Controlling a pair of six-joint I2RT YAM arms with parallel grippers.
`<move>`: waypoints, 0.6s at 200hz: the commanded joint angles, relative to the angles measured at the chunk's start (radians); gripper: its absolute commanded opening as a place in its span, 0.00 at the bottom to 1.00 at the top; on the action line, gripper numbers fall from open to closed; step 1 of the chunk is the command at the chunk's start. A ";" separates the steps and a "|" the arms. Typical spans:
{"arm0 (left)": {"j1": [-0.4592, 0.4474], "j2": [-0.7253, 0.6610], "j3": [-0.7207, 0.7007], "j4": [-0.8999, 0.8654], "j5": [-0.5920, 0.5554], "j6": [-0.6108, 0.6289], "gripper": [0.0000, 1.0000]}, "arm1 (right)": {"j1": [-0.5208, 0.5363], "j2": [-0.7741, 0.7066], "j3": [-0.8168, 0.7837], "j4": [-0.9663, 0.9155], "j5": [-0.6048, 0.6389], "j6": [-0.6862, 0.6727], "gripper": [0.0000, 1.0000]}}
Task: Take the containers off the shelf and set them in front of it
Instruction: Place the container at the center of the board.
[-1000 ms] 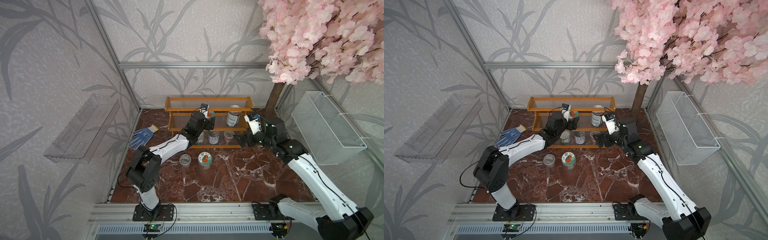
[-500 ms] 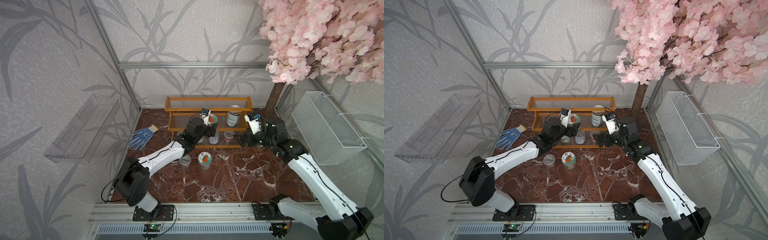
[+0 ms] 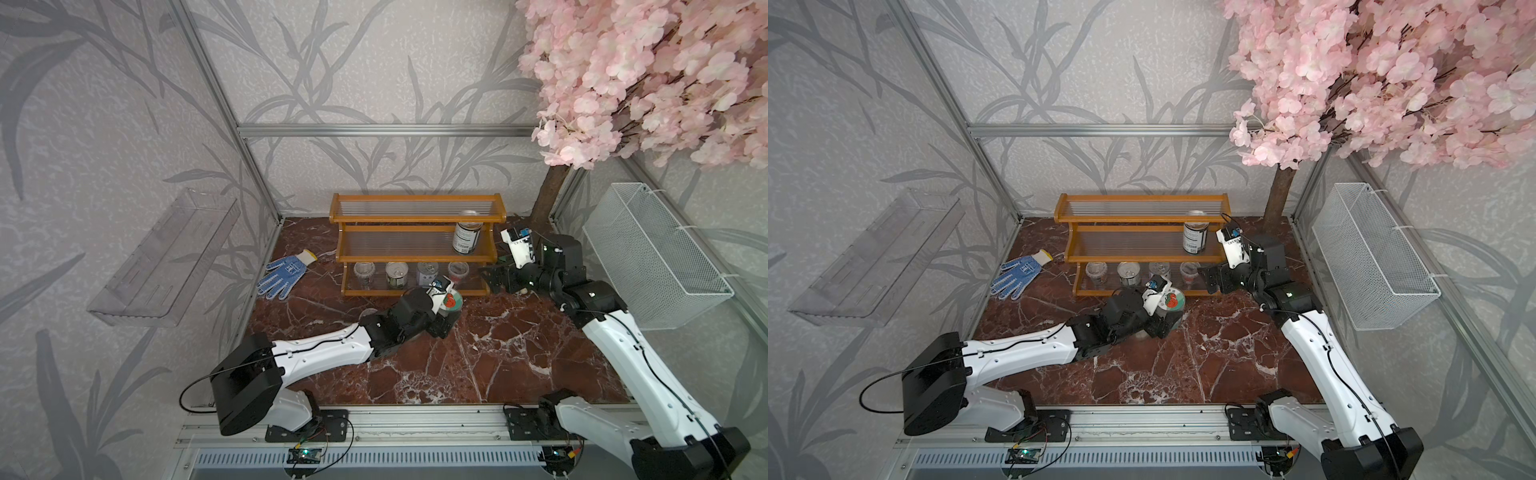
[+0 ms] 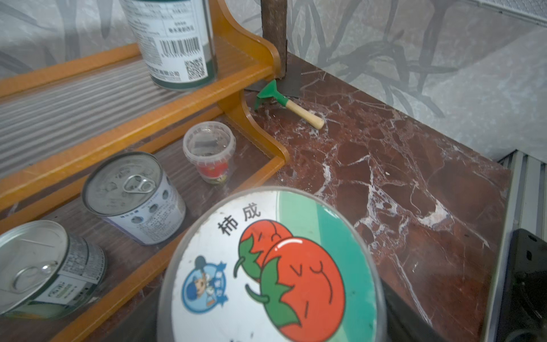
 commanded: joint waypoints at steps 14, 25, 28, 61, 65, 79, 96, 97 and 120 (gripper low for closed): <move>-0.040 0.089 0.057 0.041 -0.014 0.013 0.80 | -0.029 -0.031 -0.008 -0.036 -0.001 -0.018 0.99; -0.043 0.125 0.073 0.047 -0.012 0.023 0.80 | -0.032 -0.035 -0.010 -0.036 0.000 -0.018 0.99; -0.043 0.135 0.077 0.049 -0.011 0.024 0.80 | -0.034 -0.036 -0.010 -0.038 0.000 -0.018 0.99; -0.045 0.230 0.127 0.048 -0.013 0.037 0.80 | -0.045 -0.050 -0.017 -0.042 0.000 -0.018 0.99; -0.045 0.240 0.134 0.042 -0.020 0.037 0.80 | -0.046 -0.053 -0.018 -0.042 0.000 -0.017 0.99; -0.046 0.267 0.156 0.022 -0.045 0.045 0.80 | -0.056 -0.059 -0.023 -0.046 -0.002 -0.019 0.99; -0.046 0.292 0.170 0.023 -0.073 0.056 0.80 | -0.064 -0.068 -0.032 -0.049 -0.007 -0.018 0.99; -0.046 0.293 0.171 0.021 -0.074 0.057 0.80 | -0.065 -0.069 -0.032 -0.048 -0.008 -0.018 0.99; -0.045 0.336 0.206 0.003 -0.077 0.075 0.80 | -0.071 -0.082 -0.046 -0.048 -0.012 -0.015 0.99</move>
